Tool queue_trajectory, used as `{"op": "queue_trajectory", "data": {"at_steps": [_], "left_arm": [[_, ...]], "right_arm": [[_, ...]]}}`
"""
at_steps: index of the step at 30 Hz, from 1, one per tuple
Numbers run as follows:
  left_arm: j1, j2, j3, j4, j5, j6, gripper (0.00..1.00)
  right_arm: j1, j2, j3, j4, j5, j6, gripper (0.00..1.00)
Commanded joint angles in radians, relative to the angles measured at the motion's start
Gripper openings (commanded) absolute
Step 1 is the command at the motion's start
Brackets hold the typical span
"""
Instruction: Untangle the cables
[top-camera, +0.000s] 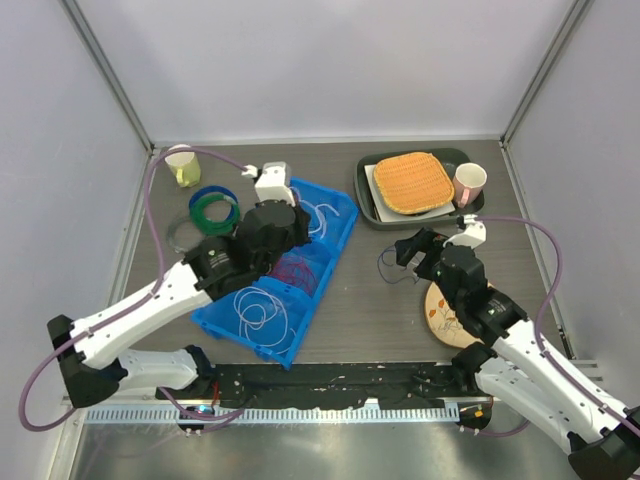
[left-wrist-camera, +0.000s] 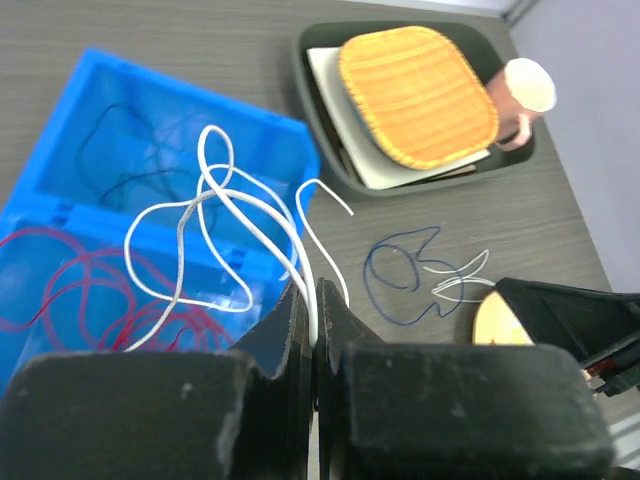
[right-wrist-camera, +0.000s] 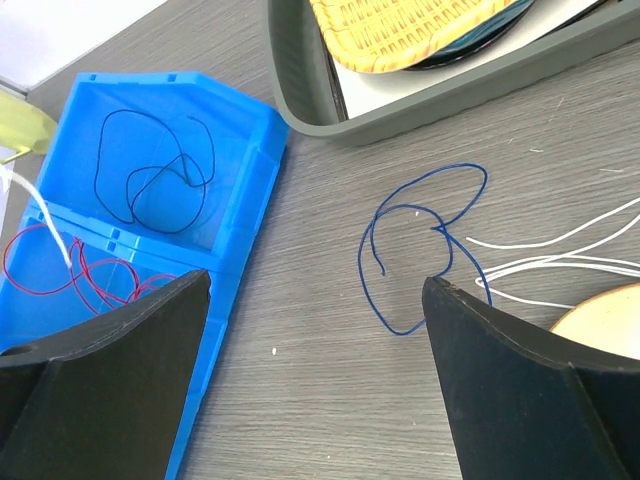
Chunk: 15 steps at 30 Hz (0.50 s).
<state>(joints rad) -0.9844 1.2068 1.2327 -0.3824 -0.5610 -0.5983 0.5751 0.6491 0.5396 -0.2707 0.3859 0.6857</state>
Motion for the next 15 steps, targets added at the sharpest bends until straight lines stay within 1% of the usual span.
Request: {"op": "queue_trajectory", "data": {"at_steps": [1, 3, 4, 6, 8, 9, 10, 12, 13, 14, 15], "left_arm": [[0.001, -0.113, 0.038, -0.291, -0.160, -0.224, 0.00], [0.001, -0.156, 0.004, -0.341, -0.154, -0.273, 0.00], [0.000, -0.202, -0.033, -0.357, -0.146, -0.284, 0.00], [0.000, -0.242, -0.059, -0.444, -0.136, -0.354, 0.00], [0.001, -0.295, -0.094, -0.492, -0.084, -0.360, 0.00], [0.000, -0.309, -0.101, -0.504, -0.050, -0.353, 0.00], [0.001, -0.338, -0.110, -0.513, 0.028, -0.344, 0.00], [0.001, -0.368, -0.121, -0.539, 0.102, -0.330, 0.00], [0.000, -0.409, -0.136, -0.544, 0.136, -0.318, 0.00], [0.001, -0.429, -0.148, -0.532, 0.194, -0.310, 0.00], [0.000, -0.453, -0.162, -0.523, 0.213, -0.304, 0.00]], "right_arm": [[0.005, 0.023, 0.006, 0.047, 0.015, -0.009, 0.92], [0.005, 0.037, 0.007, 0.054, -0.013, -0.014, 0.92], [0.005, 0.053, 0.010, 0.059, -0.024, -0.017, 0.92], [0.005, 0.069, 0.013, 0.062, -0.036, -0.020, 0.92], [0.005, 0.090, 0.014, 0.061, -0.039, -0.023, 0.92], [0.006, 0.095, 0.019, 0.061, -0.048, -0.023, 0.92], [0.003, 0.101, 0.020, 0.062, -0.059, -0.031, 0.92], [0.005, 0.110, 0.028, 0.062, -0.090, -0.040, 0.91], [0.005, 0.113, 0.029, 0.061, -0.096, -0.046, 0.91], [0.005, 0.118, 0.030, 0.062, -0.096, -0.048, 0.91], [0.005, 0.119, 0.030, 0.062, -0.097, -0.048, 0.91]]}}
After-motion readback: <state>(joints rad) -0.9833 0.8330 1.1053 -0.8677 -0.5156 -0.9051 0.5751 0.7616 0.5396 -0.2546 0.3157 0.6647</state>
